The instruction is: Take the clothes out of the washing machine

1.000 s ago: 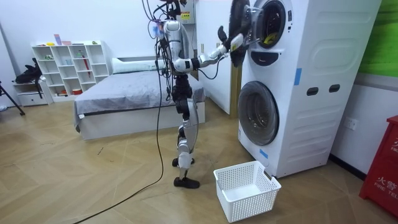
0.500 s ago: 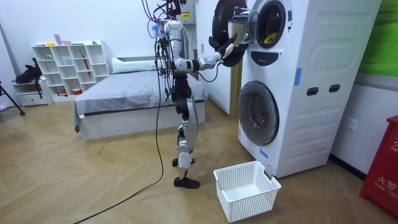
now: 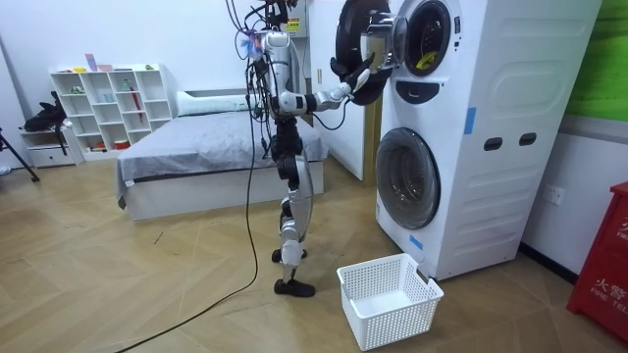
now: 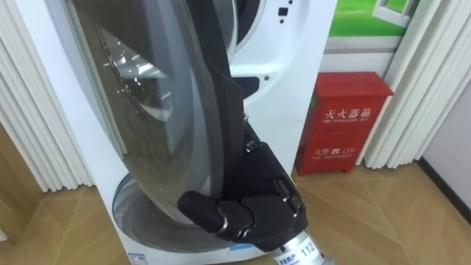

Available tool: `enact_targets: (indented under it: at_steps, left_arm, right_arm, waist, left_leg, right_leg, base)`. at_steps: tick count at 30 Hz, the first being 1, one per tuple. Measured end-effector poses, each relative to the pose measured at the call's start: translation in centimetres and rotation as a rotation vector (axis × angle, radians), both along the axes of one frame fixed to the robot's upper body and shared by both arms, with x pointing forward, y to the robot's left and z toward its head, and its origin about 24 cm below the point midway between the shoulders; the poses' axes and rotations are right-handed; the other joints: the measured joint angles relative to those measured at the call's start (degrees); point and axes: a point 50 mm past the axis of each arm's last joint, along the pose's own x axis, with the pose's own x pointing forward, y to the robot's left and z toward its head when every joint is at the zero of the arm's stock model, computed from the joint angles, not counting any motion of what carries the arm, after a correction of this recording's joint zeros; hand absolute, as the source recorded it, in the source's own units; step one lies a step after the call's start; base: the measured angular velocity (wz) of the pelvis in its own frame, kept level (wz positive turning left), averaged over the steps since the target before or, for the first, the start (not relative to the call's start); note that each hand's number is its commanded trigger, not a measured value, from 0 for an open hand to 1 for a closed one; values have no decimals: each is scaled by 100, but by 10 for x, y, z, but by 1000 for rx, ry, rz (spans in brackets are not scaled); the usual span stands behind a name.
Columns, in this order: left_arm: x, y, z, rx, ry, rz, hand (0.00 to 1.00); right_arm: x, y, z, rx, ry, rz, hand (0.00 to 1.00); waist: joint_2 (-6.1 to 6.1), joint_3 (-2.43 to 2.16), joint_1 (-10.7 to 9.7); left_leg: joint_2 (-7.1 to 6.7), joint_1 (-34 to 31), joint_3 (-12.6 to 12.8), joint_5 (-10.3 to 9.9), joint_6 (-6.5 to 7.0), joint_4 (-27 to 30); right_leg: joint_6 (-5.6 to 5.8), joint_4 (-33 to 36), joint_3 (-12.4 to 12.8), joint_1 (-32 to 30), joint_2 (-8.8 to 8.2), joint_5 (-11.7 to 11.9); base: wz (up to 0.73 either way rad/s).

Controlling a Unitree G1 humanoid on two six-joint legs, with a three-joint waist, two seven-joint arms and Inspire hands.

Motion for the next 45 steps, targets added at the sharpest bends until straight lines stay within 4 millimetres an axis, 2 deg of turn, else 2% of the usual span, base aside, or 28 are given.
enact_targets:
  at_steps: [8, 12, 14, 21, 28, 34, 45]
  left_arm:
    - [10, 12, 4, 32, -22, -16, 0]
    - [12, 13, 5, 34, -33, -28, 0]
    - [15, 12, 6, 34, -42, -47, 0]
    - [21, 14, 7, 40, -53, -52, 0]
    - [21, 14, 7, 37, -58, -50, 0]
    - [24, 14, 7, 31, -65, -54, 0]
    - [36, 14, 9, 39, -89, -60, 0]
  right_arm:
    - [0, 2, 0, 27, -8, -20, 0]
    - [1, 4, 0, 39, 0, -34, 0]
    - [1, 7, 1, 41, -6, -53, 0]
    - [2, 12, 2, 59, 15, -99, 0]
    - [2, 15, 2, 67, 12, -107, 0]
    - [1, 16, 2, 67, 14, -105, 0]
    - [1, 17, 1, 77, 18, -105, 0]
  waist:
    - [-116, 24, 189]
    - [-119, 25, 309]
    - [-136, 12, 364]
    - [-178, 10, 653]
    - [-232, 13, 697]
    - [-241, 35, 683]
    - [-241, 38, 688]
  left_leg:
    - [76, -55, -20, 61, -91, 21]
    - [133, -91, -30, 82, -128, 80]
    - [165, -186, -122, 122, -187, 102]
    - [300, -238, -147, 220, -331, 97]
    - [360, -242, -148, 257, -378, 65]
    - [364, -216, -147, 257, -378, 64]
    - [363, -220, -162, 259, -381, 64]
  right_leg:
    - [-98, 57, -82, -78, 48, -36]
    - [-164, 56, -97, -93, 96, -42]
    - [-224, 74, -168, -166, 111, -40]
    - [-393, 79, -257, -207, 205, -82]
    - [-466, 67, -295, -186, 273, -66]
    - [-467, 60, -260, -171, 280, -67]
    - [-482, 60, -301, -175, 271, -104]
  base:
    - [-1]
    - [1]
    - [13]
    - [5]
    - [3]
    - [-1]
    - [0]
